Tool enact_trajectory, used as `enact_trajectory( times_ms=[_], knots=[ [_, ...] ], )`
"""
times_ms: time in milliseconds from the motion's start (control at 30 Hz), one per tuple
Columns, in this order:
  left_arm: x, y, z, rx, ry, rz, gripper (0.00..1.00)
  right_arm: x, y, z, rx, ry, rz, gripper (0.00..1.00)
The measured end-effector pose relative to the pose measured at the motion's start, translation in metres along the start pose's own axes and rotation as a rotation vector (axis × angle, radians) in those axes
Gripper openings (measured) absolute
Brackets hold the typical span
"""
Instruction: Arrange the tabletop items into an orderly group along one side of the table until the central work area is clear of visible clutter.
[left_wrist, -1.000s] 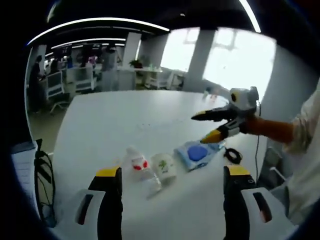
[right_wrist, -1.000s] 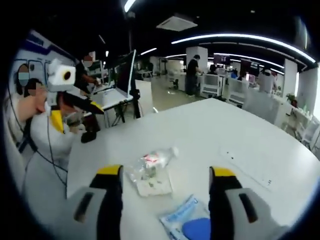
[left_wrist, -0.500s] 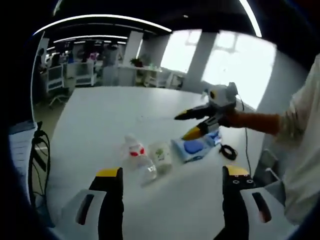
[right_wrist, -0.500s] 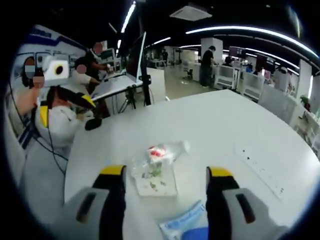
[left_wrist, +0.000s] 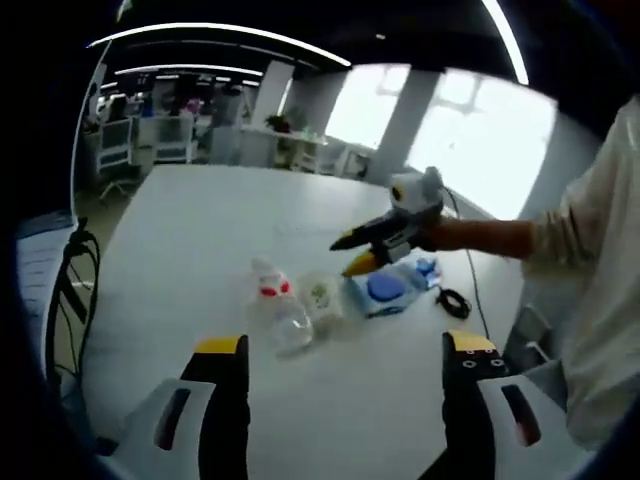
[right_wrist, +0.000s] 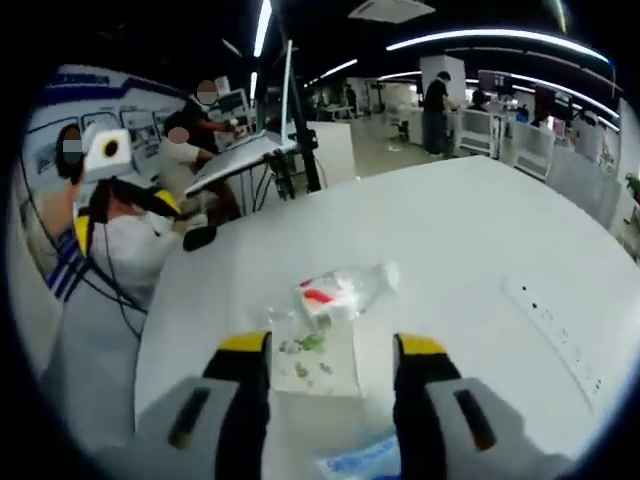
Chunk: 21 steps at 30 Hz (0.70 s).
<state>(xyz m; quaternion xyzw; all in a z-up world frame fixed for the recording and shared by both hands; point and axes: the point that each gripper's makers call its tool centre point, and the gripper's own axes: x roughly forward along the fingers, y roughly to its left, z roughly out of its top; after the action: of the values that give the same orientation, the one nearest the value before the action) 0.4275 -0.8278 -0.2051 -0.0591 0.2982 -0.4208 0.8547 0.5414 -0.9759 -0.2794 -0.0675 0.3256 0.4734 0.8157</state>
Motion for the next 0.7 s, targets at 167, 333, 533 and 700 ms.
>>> enact_trajectory(
  times_ms=[167, 333, 533, 700],
  knots=[
    [0.000, 0.002, -0.006, -0.009, -0.002, 0.004, 0.74, 0.006, -0.005, -0.009, 0.039, 0.022, 0.055, 0.41],
    [0.001, 0.005, -0.012, -0.020, 0.006, 0.013, 0.74, 0.011, 0.000, -0.013, 0.078, 0.040, 0.151, 0.35],
    [0.002, 0.008, -0.015, -0.026, 0.003, 0.022, 0.73, 0.017, 0.002, -0.017, 0.122, 0.059, 0.267, 0.31],
    [0.005, 0.012, -0.018, -0.032, 0.001, 0.031, 0.72, 0.022, 0.000, -0.021, 0.189, 0.067, 0.327, 0.25]
  ],
)
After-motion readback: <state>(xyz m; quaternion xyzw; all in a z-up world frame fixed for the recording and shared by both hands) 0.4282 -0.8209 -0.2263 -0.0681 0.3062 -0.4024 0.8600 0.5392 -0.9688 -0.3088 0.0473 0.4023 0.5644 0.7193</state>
